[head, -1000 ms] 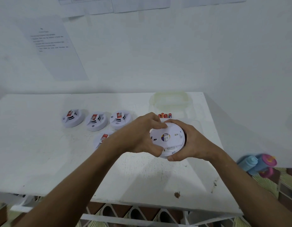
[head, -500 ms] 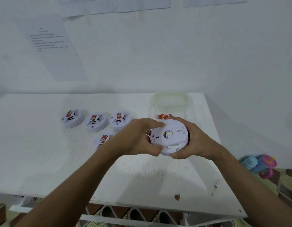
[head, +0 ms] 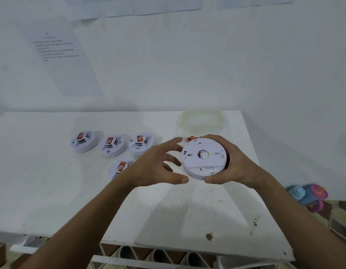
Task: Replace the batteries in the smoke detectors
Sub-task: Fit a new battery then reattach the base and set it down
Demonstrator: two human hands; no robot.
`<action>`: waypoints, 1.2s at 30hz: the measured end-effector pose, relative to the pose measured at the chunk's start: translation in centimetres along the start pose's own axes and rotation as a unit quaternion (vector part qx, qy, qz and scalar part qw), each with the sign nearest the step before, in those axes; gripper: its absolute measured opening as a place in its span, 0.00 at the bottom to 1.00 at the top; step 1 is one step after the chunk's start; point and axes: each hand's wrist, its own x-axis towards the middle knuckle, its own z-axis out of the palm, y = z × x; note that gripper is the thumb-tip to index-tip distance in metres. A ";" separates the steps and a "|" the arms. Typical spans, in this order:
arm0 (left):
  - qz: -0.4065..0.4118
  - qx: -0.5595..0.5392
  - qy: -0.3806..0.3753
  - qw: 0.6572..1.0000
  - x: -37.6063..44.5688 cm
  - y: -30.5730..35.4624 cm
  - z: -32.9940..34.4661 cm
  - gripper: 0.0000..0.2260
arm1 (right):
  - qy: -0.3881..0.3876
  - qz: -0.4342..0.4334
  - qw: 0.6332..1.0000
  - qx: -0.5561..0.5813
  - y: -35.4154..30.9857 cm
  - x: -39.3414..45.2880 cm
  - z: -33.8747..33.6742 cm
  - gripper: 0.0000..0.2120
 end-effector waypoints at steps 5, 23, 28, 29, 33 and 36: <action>0.036 -0.040 0.021 0.998 -0.2 -0.1 -0.1 0.28 | -0.004 0.019 0.997 -0.074 0.4 0.3 0.6 0.47; 0.031 0.057 0.018 0.998 0.1 -0.2 -0.2 0.42 | 0.017 -0.014 0.999 -0.043 -0.4 1.2 1.5 0.45; 0.086 0.040 0.074 0.993 -1.0 0.0 0.4 0.37 | -0.002 -0.018 1.000 -0.017 -0.5 1.7 2.3 0.44; 0.079 0.050 0.084 0.992 -1.3 -0.1 0.1 0.37 | -0.009 -0.017 1.000 -0.023 -0.6 2.0 2.5 0.46; 0.059 0.116 0.106 0.986 -2.9 -1.3 -1.5 0.38 | -0.037 -0.016 0.996 -0.081 -0.7 3.2 3.8 0.51; 0.071 0.146 0.112 0.980 -4.0 -2.4 -3.2 0.39 | -0.038 -0.029 0.991 -0.122 -0.9 4.4 5.6 0.51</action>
